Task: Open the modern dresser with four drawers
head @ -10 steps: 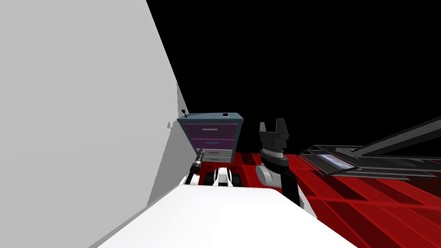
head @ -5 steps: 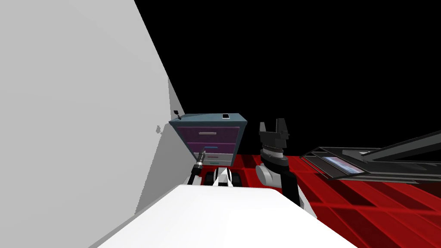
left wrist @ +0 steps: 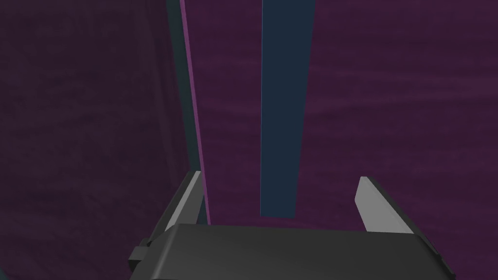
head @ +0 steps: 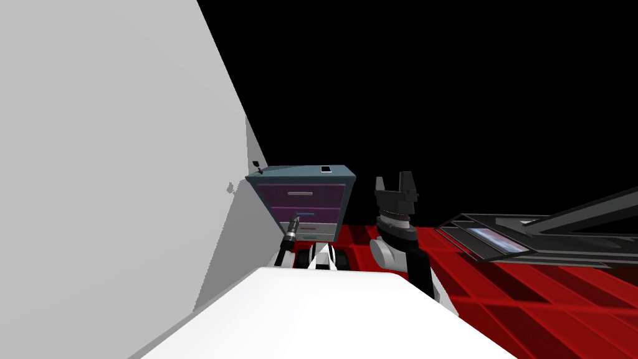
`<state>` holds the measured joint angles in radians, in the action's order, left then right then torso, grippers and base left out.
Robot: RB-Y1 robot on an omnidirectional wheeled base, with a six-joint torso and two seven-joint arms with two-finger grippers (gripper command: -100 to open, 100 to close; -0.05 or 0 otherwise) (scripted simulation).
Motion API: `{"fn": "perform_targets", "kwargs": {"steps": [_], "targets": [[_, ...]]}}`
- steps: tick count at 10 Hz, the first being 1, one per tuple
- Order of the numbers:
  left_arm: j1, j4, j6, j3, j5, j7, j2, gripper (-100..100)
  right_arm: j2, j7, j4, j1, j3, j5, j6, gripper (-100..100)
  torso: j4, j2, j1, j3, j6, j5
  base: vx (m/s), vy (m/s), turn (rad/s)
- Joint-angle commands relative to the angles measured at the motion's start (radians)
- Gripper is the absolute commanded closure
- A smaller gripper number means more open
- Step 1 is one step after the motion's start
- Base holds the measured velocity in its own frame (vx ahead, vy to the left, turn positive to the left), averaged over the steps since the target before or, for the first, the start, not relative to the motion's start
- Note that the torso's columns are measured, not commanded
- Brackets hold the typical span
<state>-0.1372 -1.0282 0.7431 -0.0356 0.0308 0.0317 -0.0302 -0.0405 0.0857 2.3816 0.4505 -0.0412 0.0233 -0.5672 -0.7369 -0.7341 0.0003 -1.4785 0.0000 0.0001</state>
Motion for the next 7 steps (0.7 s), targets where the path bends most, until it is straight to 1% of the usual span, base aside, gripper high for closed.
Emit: {"fn": "perform_targets", "kwargs": {"steps": [1,2,3,7], "targets": [[-0.024,0.004,0.025,-0.005,0.003,-0.001,0.002,100,0.000,0.000,0.000,0.000,0.000,0.000,0.000,0,-0.001,-0.003,0.000,0.002,0.000,0.000,-0.029,0.004,-0.002],[-0.011,0.005,0.012,-0.002,0.001,-0.001,0.002,100,0.000,0.000,0.000,0.000,0.000,0.000,0.000,0,-0.002,-0.008,0.000,0.005,0.000,0.000,-0.018,0.005,0.010],[-0.009,-0.009,0.007,-0.005,0.003,0.001,0.001,100,0.000,0.000,0.000,0.000,0.000,0.000,0.000,0,0.002,-0.002,0.002,0.003,0.001,0.002,-0.101,-0.019,0.028],[-0.007,-0.032,-0.028,-0.012,0.006,0.006,-0.002,100,0.000,0.000,0.000,-0.001,0.000,0.000,0.000,0,-0.001,-0.005,0.001,0.003,0.000,0.000,-0.182,0.006,0.020]]}}
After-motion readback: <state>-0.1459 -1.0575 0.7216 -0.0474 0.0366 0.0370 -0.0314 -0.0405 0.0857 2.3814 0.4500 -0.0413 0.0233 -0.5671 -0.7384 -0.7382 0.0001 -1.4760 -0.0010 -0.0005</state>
